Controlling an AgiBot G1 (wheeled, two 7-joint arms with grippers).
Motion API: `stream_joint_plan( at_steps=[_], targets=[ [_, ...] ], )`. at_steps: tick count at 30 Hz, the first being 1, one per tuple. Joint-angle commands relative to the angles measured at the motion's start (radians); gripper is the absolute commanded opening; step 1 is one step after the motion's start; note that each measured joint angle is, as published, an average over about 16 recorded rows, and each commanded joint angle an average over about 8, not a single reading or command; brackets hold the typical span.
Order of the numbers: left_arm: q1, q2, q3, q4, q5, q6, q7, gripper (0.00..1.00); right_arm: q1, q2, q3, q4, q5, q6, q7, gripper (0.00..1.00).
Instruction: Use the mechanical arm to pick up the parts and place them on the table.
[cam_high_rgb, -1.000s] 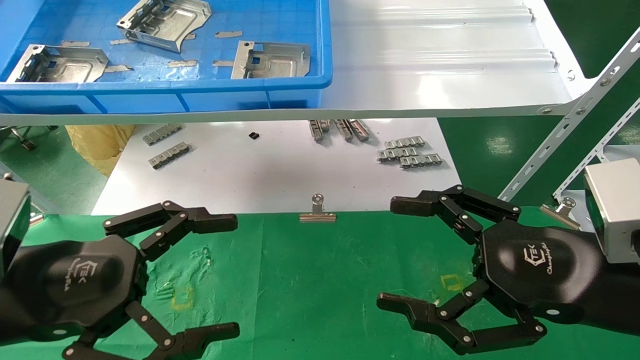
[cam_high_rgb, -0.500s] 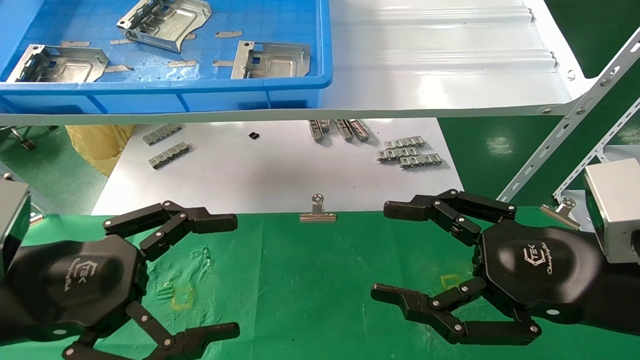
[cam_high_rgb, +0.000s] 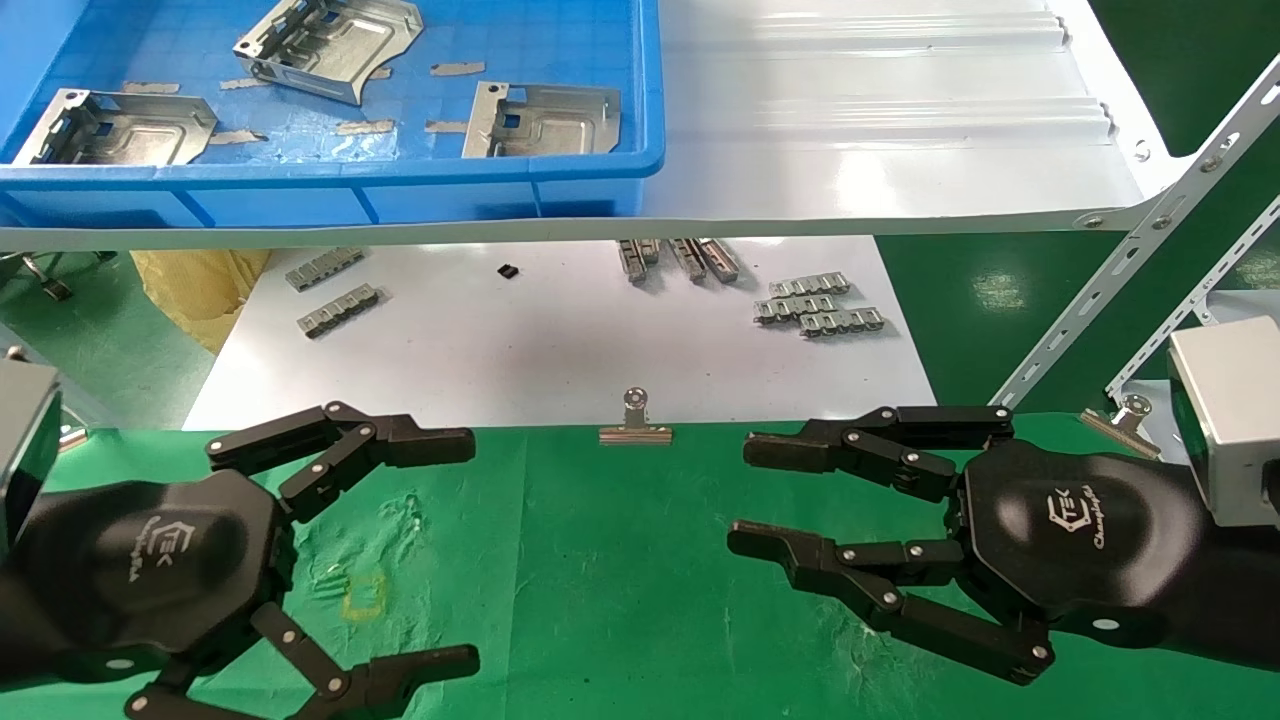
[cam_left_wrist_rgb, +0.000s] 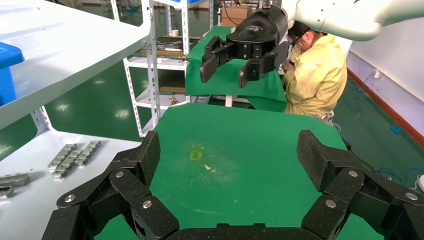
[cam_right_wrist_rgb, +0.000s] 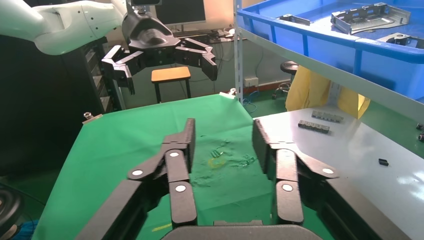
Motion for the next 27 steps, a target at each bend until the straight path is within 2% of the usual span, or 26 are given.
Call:
stream_joint_plan(
  at_steps=[1,8,11,14,19,25,26,27],
  targets=[
    [0.001,0.0,0.0,0.0,0.0,0.0,0.0,1.0,0.0,0.0,0.0,0.0,0.0,0.0,0.0,0.0],
    [-0.032,0.009,-0.003,0.006,-0.002,-0.008,-0.01,1.0,0.0,0.0,0.0,0.0,0.0,0.0,0.0,0.0],
    [-0.098,0.02,-0.002,0.027,0.011,-0.021,-0.03,1.0,0.0,0.0,0.0,0.0,0.0,0.0,0.0,0.0],
    [-0.207,0.043,0.012,0.088,0.059,-0.046,-0.055,1.0,0.0,0.0,0.0,0.0,0.0,0.0,0.0,0.0],
    [-0.424,0.117,0.054,0.289,0.189,-0.106,-0.057,1.0,0.0,0.0,0.0,0.0,0.0,0.0,0.0,0.0],
    [-0.668,0.233,0.104,0.612,0.353,-0.223,0.034,1.0,0.0,0.0,0.0,0.0,0.0,0.0,0.0,0.0],
    [-0.703,0.252,0.112,0.665,0.378,-0.249,0.051,1.0,0.0,0.0,0.0,0.0,0.0,0.0,0.0,0.01],
    [-0.737,0.27,0.121,0.72,0.404,-0.28,0.065,0.99,0.0,0.0,0.0,0.0,0.0,0.0,0.0,0.08]
  ],
)
